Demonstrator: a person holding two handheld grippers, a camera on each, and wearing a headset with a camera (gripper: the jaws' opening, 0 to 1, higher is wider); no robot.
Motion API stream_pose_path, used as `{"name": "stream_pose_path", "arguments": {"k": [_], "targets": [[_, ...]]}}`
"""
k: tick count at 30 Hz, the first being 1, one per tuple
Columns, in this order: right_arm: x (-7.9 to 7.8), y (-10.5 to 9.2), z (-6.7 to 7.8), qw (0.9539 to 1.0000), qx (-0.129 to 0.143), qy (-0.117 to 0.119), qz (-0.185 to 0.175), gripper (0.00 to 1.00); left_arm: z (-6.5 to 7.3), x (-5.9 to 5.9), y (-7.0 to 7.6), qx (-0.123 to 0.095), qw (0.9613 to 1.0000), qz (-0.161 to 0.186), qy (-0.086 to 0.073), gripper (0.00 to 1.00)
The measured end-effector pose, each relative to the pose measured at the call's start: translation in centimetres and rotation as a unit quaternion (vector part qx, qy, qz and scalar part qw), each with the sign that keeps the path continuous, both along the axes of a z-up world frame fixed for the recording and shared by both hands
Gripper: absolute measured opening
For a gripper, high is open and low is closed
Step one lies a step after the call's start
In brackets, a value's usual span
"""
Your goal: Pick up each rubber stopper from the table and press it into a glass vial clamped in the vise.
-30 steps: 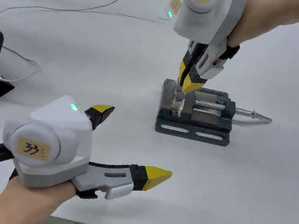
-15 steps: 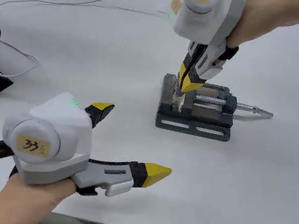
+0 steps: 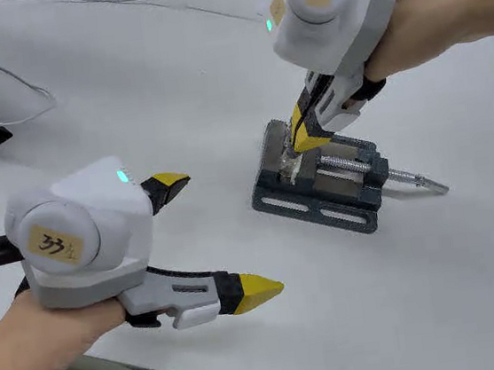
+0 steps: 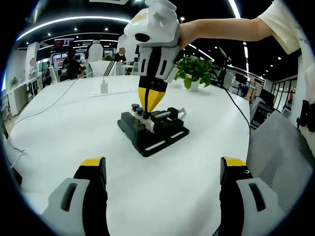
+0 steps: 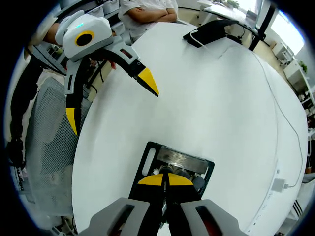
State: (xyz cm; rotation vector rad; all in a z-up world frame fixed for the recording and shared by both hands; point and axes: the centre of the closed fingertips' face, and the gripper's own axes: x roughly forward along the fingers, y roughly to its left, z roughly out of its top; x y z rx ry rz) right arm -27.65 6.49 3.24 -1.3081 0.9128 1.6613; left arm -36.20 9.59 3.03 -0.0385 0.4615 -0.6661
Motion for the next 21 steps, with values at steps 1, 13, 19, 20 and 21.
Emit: {"name": "stream_pose_path", "arguments": {"k": [1,13,19,20,21], "targets": [[-0.07,-0.04,-0.01,1.0,0.0,0.003,-0.004,0.0,-0.02,0.03,-0.03,-0.001,1.0,0.0,0.0,0.95],[0.06,0.1,-0.19,0.9999,-0.004,0.007,-0.012,0.0,-0.13,0.48,-0.04,-0.005,1.0,-0.001,0.001,0.95],[-0.04,0.16,-0.2,0.9991,-0.019,0.012,-0.035,0.0,-0.29,0.5,0.04,-0.006,1.0,0.001,0.002,0.95],[-0.1,0.15,-0.24,0.9991,-0.024,0.01,-0.034,0.0,-0.26,0.51,0.04,-0.006,1.0,0.001,0.002,0.95],[-0.13,0.11,-0.24,0.9991,-0.027,0.008,-0.031,0.0,-0.22,0.52,0.06,-0.006,1.0,0.002,0.002,0.95]]}}
